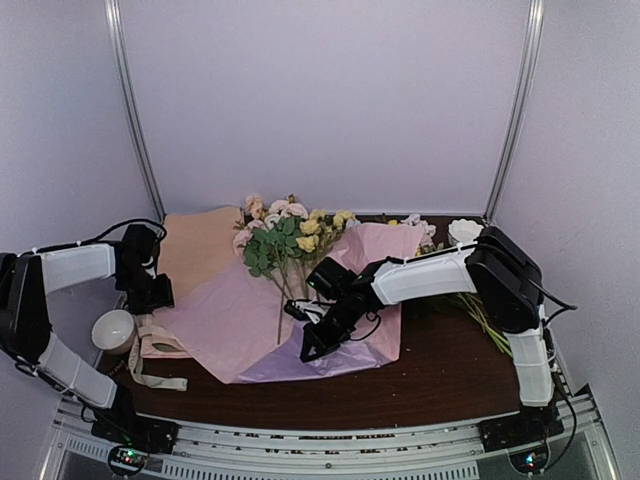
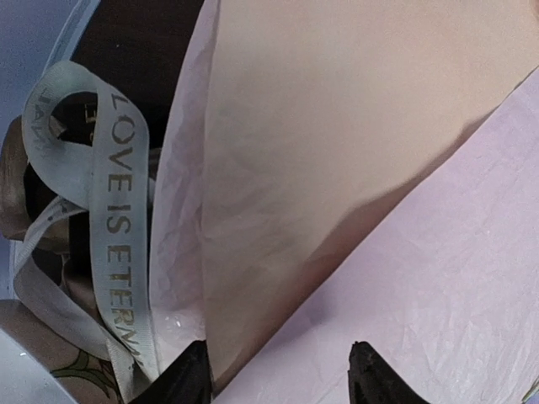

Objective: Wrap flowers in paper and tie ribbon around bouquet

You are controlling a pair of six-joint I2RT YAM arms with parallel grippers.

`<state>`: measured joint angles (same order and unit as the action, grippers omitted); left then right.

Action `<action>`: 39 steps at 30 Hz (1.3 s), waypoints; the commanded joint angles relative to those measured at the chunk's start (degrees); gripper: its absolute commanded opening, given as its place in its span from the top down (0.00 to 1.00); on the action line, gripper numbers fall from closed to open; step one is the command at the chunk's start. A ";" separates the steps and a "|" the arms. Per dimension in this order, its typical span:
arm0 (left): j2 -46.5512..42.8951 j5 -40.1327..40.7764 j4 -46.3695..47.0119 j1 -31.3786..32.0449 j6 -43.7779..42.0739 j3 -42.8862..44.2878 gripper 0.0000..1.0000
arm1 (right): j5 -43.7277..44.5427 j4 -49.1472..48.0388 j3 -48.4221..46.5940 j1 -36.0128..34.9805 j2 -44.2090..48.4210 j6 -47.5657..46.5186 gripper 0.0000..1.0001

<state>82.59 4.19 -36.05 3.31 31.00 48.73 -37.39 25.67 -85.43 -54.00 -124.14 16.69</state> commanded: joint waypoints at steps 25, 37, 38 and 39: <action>-8.01 1.74 -1.04 2.66 -3.61 -1.14 0.67 | 0.60 1.83 -2.20 0.74 -2.12 -1.04 1.00; -8.83 3.65 -2.44 4.45 -3.76 -2.77 0.87 | 0.30 2.01 -2.37 0.70 -2.38 -1.13 1.00; -8.97 4.45 -3.07 5.04 -3.75 -2.30 0.83 | 0.30 2.09 -2.37 0.69 -2.39 -1.13 1.00; -9.08 5.61 -3.77 5.79 -3.81 -1.71 0.80 | 0.38 2.15 -2.44 0.77 -2.42 -1.13 1.00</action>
<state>74.89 6.74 -38.11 7.29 27.40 46.22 -37.69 26.41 -86.76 -53.63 -124.99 16.27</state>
